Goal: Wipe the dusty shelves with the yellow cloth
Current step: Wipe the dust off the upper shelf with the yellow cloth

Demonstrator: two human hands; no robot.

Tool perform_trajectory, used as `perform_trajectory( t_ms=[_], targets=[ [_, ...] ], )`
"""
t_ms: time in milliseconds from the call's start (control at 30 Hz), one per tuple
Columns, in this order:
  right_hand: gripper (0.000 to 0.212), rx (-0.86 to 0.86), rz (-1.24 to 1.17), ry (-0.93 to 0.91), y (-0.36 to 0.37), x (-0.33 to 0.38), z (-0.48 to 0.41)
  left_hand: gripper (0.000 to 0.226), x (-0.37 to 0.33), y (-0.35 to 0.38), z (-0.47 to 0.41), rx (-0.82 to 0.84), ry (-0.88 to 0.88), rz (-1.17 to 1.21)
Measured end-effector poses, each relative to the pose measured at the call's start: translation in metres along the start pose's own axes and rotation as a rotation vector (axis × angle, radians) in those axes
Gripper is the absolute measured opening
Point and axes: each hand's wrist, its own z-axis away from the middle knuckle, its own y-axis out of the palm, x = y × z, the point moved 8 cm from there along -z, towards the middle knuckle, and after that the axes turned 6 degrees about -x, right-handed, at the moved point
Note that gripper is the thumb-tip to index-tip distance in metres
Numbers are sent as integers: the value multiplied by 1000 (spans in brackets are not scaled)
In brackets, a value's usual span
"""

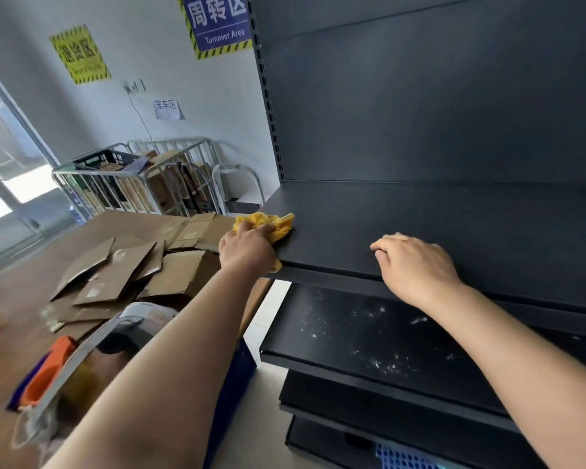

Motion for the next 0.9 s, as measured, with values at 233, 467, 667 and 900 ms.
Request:
perform_trajectory(
  t_ms=[233,467,667,900],
  targets=[
    [34,5,5,-23,-10,-20,21,54,-64,6,29,15,147,48],
    [33,-10,10,-42,-17,-22,18,45,-104,13,27,43,255,48],
    [35,-2,1,7,-12,-20,-4,49,-128,25,-6,122,355,19],
    [36,0,53,108,-3,-26,-30,55,-175,38,-54,157,456,26]
  ],
)
